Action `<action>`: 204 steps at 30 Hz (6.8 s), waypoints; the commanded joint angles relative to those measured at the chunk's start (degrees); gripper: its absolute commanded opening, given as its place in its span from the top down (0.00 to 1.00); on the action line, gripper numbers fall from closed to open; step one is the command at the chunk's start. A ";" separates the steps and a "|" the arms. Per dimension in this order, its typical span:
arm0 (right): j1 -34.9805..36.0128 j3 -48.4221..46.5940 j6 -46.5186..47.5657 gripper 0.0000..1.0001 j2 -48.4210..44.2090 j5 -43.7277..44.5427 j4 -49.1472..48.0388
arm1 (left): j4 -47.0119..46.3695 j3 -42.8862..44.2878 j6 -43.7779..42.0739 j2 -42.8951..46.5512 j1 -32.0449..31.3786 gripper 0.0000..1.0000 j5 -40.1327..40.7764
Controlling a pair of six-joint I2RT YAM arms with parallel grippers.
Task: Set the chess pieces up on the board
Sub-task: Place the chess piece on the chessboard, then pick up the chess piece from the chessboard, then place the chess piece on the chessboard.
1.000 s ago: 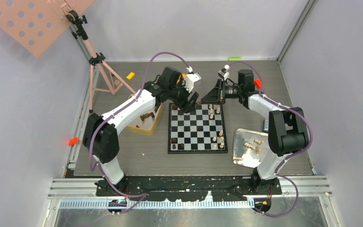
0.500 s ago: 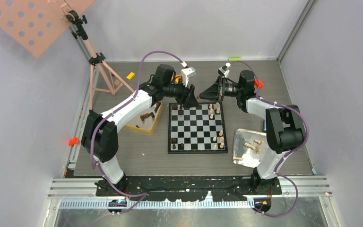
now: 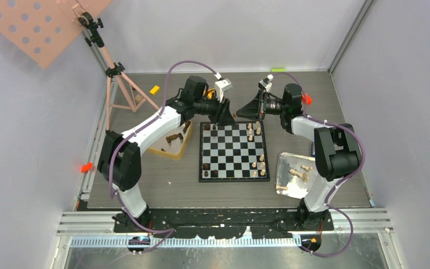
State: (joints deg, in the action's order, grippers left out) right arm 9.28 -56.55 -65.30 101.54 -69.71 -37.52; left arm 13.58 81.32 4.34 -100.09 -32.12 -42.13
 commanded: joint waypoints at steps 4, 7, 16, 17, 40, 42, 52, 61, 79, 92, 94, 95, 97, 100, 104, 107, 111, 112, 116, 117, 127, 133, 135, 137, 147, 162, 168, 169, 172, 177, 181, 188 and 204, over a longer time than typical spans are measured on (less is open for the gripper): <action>0.22 0.04 -0.14 0.99 0.19 -0.81 -3.30 | -2.05 3.28 0.92 -1.25 0.48 0.67 -0.38; 0.21 0.04 -0.10 0.99 0.73 -0.94 -3.44 | -1.37 4.35 1.02 -2.00 0.52 0.70 -0.80; 0.21 0.22 0.17 0.99 0.79 -0.99 -3.47 | 0.65 6.27 0.15 -2.61 0.57 0.79 -1.28; 0.21 0.17 0.17 0.99 0.77 -1.02 -3.45 | 0.73 6.23 0.10 -2.57 0.57 0.80 -1.41; -15.51 -2.88 14.33 0.38 -5.52 0.27 13.38 | 47.71 21.01 -30.38 -7.81 -9.61 1.00 22.11; -17.65 -3.98 20.73 0.38 -7.48 1.47 23.43 | 51.47 23.17 -31.19 -9.72 -11.57 1.00 26.01; -24.04 -5.25 39.85 0.40 -14.21 4.43 46.00 | 69.19 37.28 -34.75 -24.11 -18.07 1.00 37.36; -25.24 -3.78 40.51 0.41 -14.59 2.90 46.57 | 77.27 45.43 -36.09 -33.64 -20.55 0.99 41.60; -25.21 -3.21 40.60 0.41 -14.22 1.73 46.13 | 82.26 52.35 -36.60 -40.75 -23.48 0.85 48.59; -25.24 -3.12 40.73 0.41 -13.58 1.63 46.13 | 80.45 53.07 -35.58 -38.06 -24.22 0.51 48.09; -25.20 -3.17 40.95 0.41 -13.63 2.21 46.31 | 80.15 52.11 -35.26 -36.31 -24.05 0.48 47.84; -25.23 -3.23 41.70 0.41 -13.82 2.43 46.66 | 79.26 50.88 -35.11 -35.03 -23.91 0.47 47.44; -25.08 -3.97 44.26 0.41 -14.19 4.09 49.20 | 76.51 47.24 -34.62 -31.26 -22.87 0.45 46.16; -24.19 -5.83 48.13 0.41 -15.14 6.52 54.48 | 70.93 40.09 -33.34 -24.71 -20.09 0.41 43.03; -20.74 -8.39 55.20 0.40 -16.65 12.07 61.20 | 62.16 30.77 -30.75 -13.86 -14.28 0.35 35.20; -14.26 -10.59 62.96 0.39 -17.80 18.71 67.42 | 54.15 23.66 -28.08 -6.85 -9.53 0.30 31.17; -2.25 -11.91 71.65 0.39 -19.27 29.28 71.30 | 46.75 16.59 -24.13 -0.33 -1.94 0.27 28.01; -0.18 -12.17 73.96 0.39 -19.29 33.00 71.72 | 45.10 15.12 -23.01 0.96 0.03 0.27 27.38; 11.29 -14.62 78.60 0.39 -16.72 41.26 74.01 | 40.56 11.36 -18.21 4.28 6.86 0.26 26.06; 14.47 -15.62 79.07 0.39 -15.14 42.17 74.59 | 39.80 10.75 -17.17 5.18 8.44 0.26 25.61; 28.02 -20.84 82.55 0.39 -2.92 49.52 76.80 | 36.56 6.15 -13.98 9.04 16.00 0.25 21.31; 31.05 -23.32 83.48 0.45 2.35 50.90 77.68 | 36.23 5.17 -14.11 9.94 16.12 0.24 20.49; 31.55 -23.72 83.50 0.48 3.55 51.20 77.46 | 36.08 5.00 -14.19 10.16 16.20 0.24 20.43; 31.84 -24.22 83.45 0.53 4.61 51.36 77.36 | 35.97 4.92 -14.16 10.03 16.20 0.24 20.17; 32.53 -25.83 83.67 0.81 6.95 52.56 77.97 | 35.45 4.85 -13.98 9.90 16.49 0.23 20.51; 38.59 -34.88 83.32 0.99 10.97 52.43 79.67 | 31.87 3.54 -7.56 12.91 27.22 0.22 22.10; 40.86 -37.19 83.40 0.99 13.64 54.48 80.07 | 31.92 3.58 -6.23 13.65 31.37 0.22 20.94; 41.15 -37.50 83.58 0.99 13.88 55.23 80.20 | 32.05 3.66 -6.19 13.69 31.72 0.22 20.61; 42.25 -38.10 83.81 0.98 14.96 56.85 80.48 | 32.04 3.59 -6.11 14.09 31.85 0.22 19.76; 42.74 -38.70 83.93 0.98 15.93 58.78 80.75 | 32.13 3.58 -6.23 14.53 31.86 0.22 18.78; 42.97 -38.60 83.97 0.98 16.25 59.01 80.76 | 32.21 3.41 -6.27 14.59 31.86 0.22 18.54; 43.10 -38.14 84.66 0.98 15.97 60.34 81.25 | 32.43 3.15 -6.30 14.45 31.86 0.22 17.61; 40.46 -43.43 81.31 0.33 8.84 56.55 83.24 | 32.77 1.89 -9.62 13.99 31.86 0.19 16.03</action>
State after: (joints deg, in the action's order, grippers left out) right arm 51.46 -94.54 17.47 116.99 -10.96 44.88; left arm 47.35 84.58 -2.68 -87.99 -0.32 -23.92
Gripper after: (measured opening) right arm 0.631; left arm 0.799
